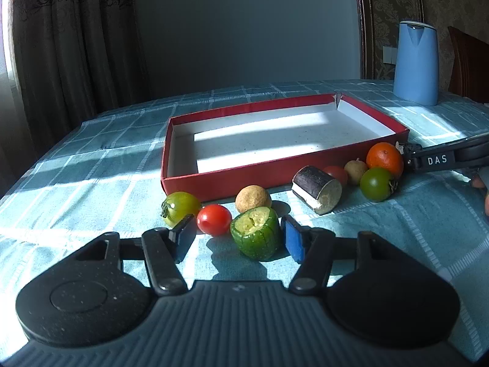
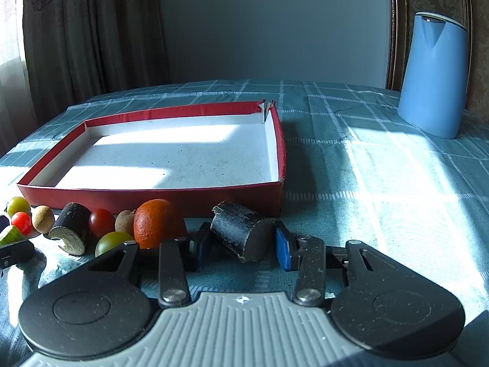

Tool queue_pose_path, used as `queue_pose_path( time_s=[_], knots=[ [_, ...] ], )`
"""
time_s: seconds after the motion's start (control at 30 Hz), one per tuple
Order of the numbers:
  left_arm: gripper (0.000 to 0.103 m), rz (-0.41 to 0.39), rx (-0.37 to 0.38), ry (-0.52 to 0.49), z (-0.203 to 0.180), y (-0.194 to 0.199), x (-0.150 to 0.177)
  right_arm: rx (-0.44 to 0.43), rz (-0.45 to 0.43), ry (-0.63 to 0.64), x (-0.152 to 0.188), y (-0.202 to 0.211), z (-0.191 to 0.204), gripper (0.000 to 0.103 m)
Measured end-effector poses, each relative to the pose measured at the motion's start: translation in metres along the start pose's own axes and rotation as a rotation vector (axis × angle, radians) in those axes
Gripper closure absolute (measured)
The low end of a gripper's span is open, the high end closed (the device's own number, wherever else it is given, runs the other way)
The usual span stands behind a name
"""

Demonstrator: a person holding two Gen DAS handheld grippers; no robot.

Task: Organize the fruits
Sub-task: 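Close the right gripper on the eggplant slice while the left gripper grasps the cut lime, then carry both pieces over the red box and open both grippers to drop them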

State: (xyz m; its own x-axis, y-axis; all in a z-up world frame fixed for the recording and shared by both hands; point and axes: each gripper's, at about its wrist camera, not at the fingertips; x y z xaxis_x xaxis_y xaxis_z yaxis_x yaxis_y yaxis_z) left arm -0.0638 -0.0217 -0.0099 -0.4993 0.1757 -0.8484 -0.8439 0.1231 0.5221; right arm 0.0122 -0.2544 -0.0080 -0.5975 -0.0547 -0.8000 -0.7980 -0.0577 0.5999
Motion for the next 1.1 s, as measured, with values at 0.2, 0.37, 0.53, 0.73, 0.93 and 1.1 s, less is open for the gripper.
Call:
queue_pose_path(
  time_s=[0.2,0.37,0.53,0.73,0.93,1.1],
  knots=[
    [0.072,-0.003,0.016,-0.076,-0.015,-0.002,0.003,0.0,0.0,-0.001,0.0,0.0,0.0,0.061],
    [0.073,-0.018,0.017,-0.062,-0.013,0.001,0.005,0.002,-0.001,0.002,0.001,0.0,0.0,0.061],
    [0.074,-0.037,0.026,-0.055,-0.012,0.004,0.004,0.015,-0.013,-0.016,0.001,0.002,-0.002,0.061],
    [0.074,-0.082,0.022,-0.052,-0.01,0.005,-0.013,0.035,-0.066,-0.044,0.003,0.011,-0.006,0.061],
    [0.074,-0.096,0.027,-0.014,0.003,-0.017,-0.052,0.065,-0.115,-0.037,-0.004,0.016,-0.004,0.061],
    [0.074,-0.089,-0.016,0.046,0.018,-0.052,-0.082,0.078,-0.146,-0.01,-0.036,0.008,0.003,0.061]
  ],
)
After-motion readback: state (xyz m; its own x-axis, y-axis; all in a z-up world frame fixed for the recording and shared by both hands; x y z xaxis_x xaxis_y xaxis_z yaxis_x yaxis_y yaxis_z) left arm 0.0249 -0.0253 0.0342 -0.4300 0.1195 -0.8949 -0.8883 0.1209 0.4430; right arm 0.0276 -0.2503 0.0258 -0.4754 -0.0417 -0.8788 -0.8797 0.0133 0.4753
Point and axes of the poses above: each gripper's, at about its wrist camera, not at the fingertips, and y roughly against the way its jaws point, z to its left, x to its underside, and after that the axes turned 5 degrees about x, right-handed
